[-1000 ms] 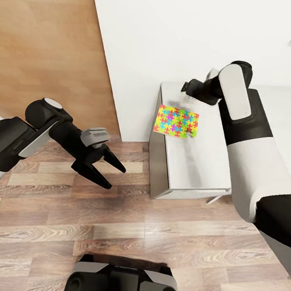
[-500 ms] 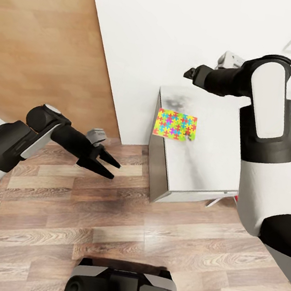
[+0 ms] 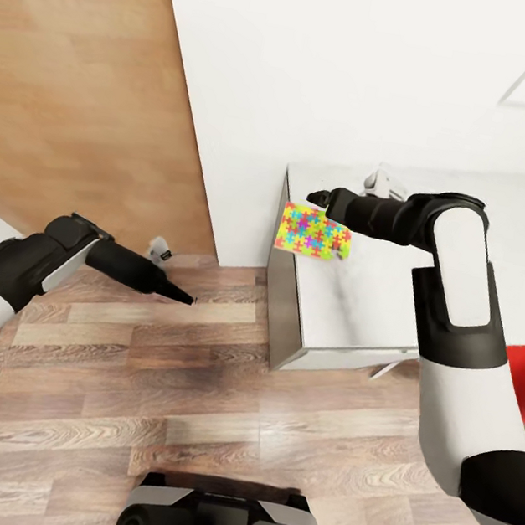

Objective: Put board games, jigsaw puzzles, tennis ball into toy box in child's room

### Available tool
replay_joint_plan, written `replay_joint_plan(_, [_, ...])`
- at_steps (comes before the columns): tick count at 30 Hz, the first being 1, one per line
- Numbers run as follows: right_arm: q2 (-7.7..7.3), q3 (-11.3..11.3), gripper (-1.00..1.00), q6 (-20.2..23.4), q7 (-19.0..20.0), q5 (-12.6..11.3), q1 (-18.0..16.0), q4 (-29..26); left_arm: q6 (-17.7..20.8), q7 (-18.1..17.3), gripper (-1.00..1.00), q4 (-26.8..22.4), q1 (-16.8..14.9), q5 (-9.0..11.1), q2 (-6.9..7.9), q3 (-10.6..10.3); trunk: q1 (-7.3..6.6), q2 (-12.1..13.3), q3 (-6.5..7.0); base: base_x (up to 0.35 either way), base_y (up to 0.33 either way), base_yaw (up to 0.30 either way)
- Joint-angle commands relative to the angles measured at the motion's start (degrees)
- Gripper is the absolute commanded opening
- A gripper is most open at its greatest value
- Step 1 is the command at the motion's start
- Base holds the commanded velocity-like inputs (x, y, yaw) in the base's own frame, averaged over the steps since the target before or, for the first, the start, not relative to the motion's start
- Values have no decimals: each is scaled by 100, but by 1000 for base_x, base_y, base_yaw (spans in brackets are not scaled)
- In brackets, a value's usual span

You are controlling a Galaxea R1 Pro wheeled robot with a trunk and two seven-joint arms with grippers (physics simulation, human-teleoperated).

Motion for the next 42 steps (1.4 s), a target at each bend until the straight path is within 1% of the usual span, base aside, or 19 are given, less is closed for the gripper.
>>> replay_joint_plan(1, [4,16,100,9,-59,-114,95,-35,-27,-18,100,159,7,20,6,-21,2,-7,4,0,0,0])
replay_joint_plan(3, [-4,18,100,8,-56,-304,192,-60,-189,-15,100,371,32,16,6,-21,2,-7,23,0,0,0])
replay_joint_plan(5, [-15,15,100,8,-53,-703,313,-76,-397,-27,100,661,52,13,6,-21,2,-7,42,0,0,0])
replay_joint_plan(6, [-18,13,100,8,-52,-816,355,-79,-442,-33,100,734,55,13,6,-21,2,-7,51,0,0,0])
replay_joint_plan(7, [-23,10,100,8,-52,-1042,451,-82,-528,-44,100,879,59,12,9,-21,2,-7,61,0,0,0])
replay_joint_plan(8, [-24,7,100,10,-50,-1154,505,-83,-572,-48,100,949,61,12,12,-21,2,-7,70,0,0,0])
replay_joint_plan(9, [-32,1,100,20,-47,-1372,613,-88,-664,-57,100,1090,63,12,28,-24,2,-7,80,0,0,0])
replay_joint_plan(10, [-35,-1,100,28,-46,-1475,669,-89,-713,-59,100,1162,64,11,41,-25,2,-7,89,0,0,0])
replay_joint_plan(12, [-60,-6,100,52,-39,-1834,874,-93,-922,-65,100,1420,65,8,115,-28,2,-7,108,0,0,0])
replay_joint_plan(14, [-71,-5,100,65,-35,-2039,965,-95,-1063,-69,100,1589,66,5,181,-29,2,-7,127,0,0,0])
replay_joint_plan(16, [-77,0,100,71,-30,-2174,1012,-95,-1176,-67,100,1744,66,4,238,-29,2,-7,146,0,0,0])
replay_joint_plan(20, [-55,39,100,65,-20,-2299,1055,-96,-1412,-66,100,2094,66,3,291,-34,2,-7,184,0,0,0])
replay_joint_plan(22, [-40,51,100,63,-16,-2319,1076,-96,-1505,-70,100,2275,67,6,295,-38,2,-7,203,0,0,0])
replay_joint_plan(25, [-20,63,100,62,-10,-2333,1210,-96,-1633,-72,100,2495,67,8,296,-44,2,-7,231,0,0,0])
replay_joint_plan(27, [-9,70,100,61,-8,-2335,1298,-96,-1665,-72,100,2539,70,6,296,-46,2,-7,250,0,0,0])
replay_joint_plan(32, [68,85,100,73,12,-2339,1774,-96,-1714,-51,100,2613,125,-3,296,-42,2,-7,297,0,0,0])
replay_joint_plan(34, [91,88,100,76,75,-2339,1866,-96,-1718,-35,100,2621,139,-5,296,-44,2,-7,316,0,0,0])
replay_joint_plan(38, [102,91,100,76,259,-2344,1918,-96,-1722,-15,100,2625,188,-6,296,-47,2,-7,354,0,0,0])
replay_joint_plan(42, [114,126,100,72,563,-2345,2053,-96,-1930,100,100,2628,301,-6,300,-47,2,-7,392,0,0,0])
